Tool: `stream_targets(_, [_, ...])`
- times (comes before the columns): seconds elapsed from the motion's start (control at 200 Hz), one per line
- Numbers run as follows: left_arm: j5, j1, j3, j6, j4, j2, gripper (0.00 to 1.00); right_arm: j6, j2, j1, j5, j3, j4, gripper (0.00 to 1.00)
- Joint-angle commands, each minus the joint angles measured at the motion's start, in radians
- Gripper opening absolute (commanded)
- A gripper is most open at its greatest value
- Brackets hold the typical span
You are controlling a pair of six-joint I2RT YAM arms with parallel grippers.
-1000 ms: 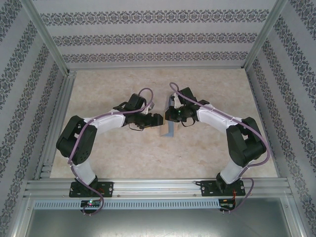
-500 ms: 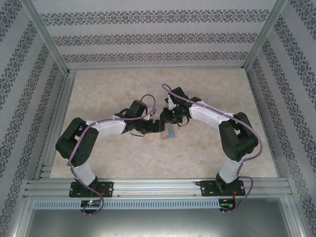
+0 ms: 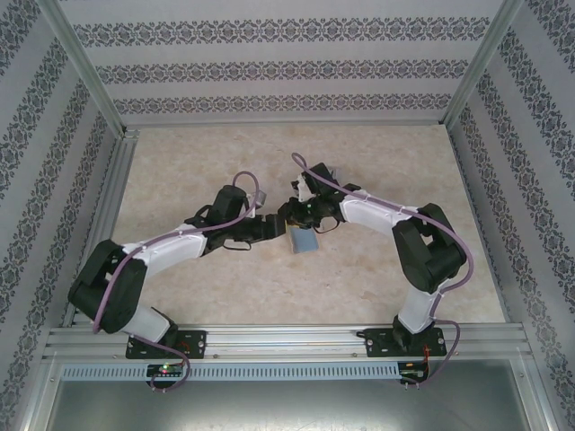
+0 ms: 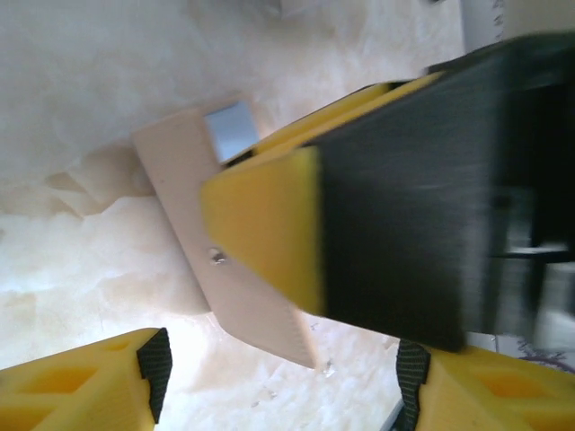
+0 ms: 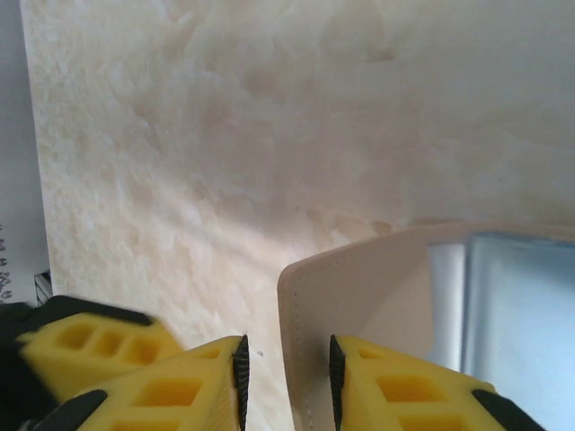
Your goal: Put the credit cards into the card holder
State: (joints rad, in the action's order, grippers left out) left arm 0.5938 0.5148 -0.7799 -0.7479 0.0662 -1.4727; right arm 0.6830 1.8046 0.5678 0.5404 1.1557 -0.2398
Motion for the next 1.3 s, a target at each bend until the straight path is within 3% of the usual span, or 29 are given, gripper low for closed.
stream_targets(0.0, [-0.008, -0.044, 0.020, -0.054, -0.050, 0.043, 0.66, 0.022, 0.057, 0.045, 0.002, 0.006, 0.042, 0.33])
stream_targets(0.23, [0.002, -0.070, 0.045, -0.080, -0.031, 0.052, 0.61, -0.017, 0.145, 0.092, -0.093, 0.038, -0.004, 0.32])
stream_targets(0.445, [0.025, -0.080, 0.040, -0.122, 0.026, -0.014, 0.54, -0.005, 0.129, 0.082, -0.036, -0.002, 0.055, 0.40])
stream_targets(0.784, [0.029, -0.079, 0.008, -0.142, 0.060, -0.079, 0.50, 0.018, -0.008, 0.032, 0.023, -0.067, 0.120, 0.47])
stream_targets(0.979, [-0.022, -0.039, -0.090, -0.074, -0.029, -0.145, 0.50, -0.063, -0.119, 0.009, -0.091, -0.102, 0.017, 0.47])
stream_targets(1.294, [0.003, -0.036, -0.200, -0.028, -0.082, -0.236, 0.49, -0.084, -0.303, -0.071, -0.129, -0.275, -0.034, 0.37])
